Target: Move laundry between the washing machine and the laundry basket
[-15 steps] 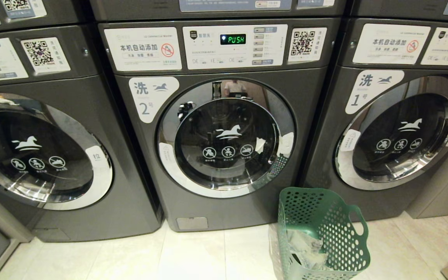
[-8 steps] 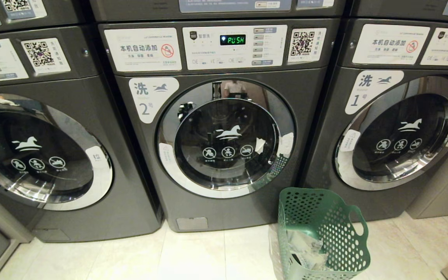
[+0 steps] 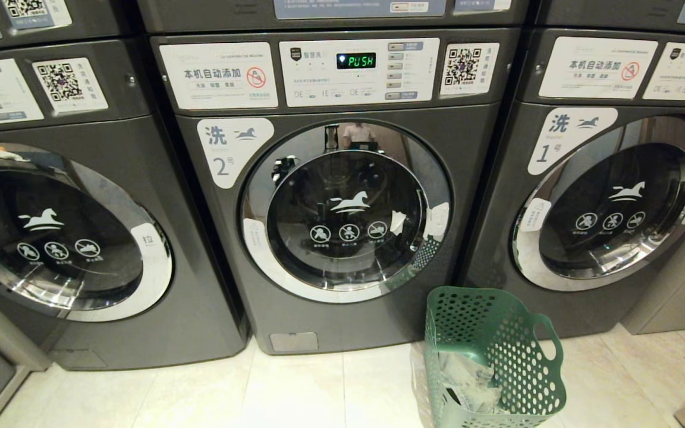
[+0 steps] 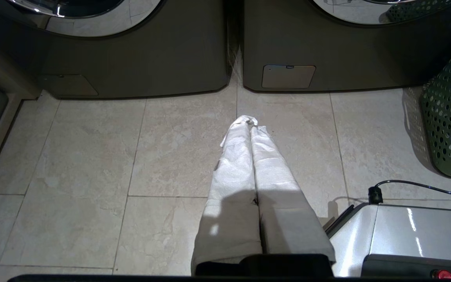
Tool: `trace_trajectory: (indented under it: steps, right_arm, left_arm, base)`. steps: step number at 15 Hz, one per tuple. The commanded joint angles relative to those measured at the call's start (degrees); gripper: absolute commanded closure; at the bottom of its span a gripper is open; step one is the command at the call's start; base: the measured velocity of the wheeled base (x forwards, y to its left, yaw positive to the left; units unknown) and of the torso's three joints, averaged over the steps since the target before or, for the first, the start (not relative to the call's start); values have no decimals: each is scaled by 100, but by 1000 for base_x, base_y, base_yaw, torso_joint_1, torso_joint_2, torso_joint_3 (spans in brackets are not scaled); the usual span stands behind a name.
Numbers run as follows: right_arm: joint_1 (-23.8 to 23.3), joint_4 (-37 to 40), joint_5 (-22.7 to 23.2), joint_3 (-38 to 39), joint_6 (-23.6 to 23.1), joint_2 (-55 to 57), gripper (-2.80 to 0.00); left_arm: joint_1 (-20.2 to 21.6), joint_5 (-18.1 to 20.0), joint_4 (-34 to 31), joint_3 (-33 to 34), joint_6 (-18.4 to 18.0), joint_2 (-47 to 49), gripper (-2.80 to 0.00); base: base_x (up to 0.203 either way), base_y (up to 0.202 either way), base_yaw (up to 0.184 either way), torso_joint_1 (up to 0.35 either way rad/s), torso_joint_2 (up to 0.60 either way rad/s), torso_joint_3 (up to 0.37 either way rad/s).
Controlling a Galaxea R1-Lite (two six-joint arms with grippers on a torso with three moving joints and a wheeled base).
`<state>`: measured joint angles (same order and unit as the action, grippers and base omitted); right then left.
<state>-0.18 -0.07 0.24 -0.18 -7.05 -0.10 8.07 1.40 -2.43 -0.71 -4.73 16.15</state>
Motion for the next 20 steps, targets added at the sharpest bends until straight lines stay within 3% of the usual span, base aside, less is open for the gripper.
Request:
trace_trajectory:
  steps: [1,20]
  right_arm:
    - [1,-1,2,18,-7,19,0]
    - [1,-1,11,18,-25,19,0]
  left_arm:
    - [2,0,-4,0,-2,11,0]
    - [2,-9,-4,-8,7,11,0]
  base:
    - [0,0,0,0,0,0]
    - [0,0,0,0,0,0]
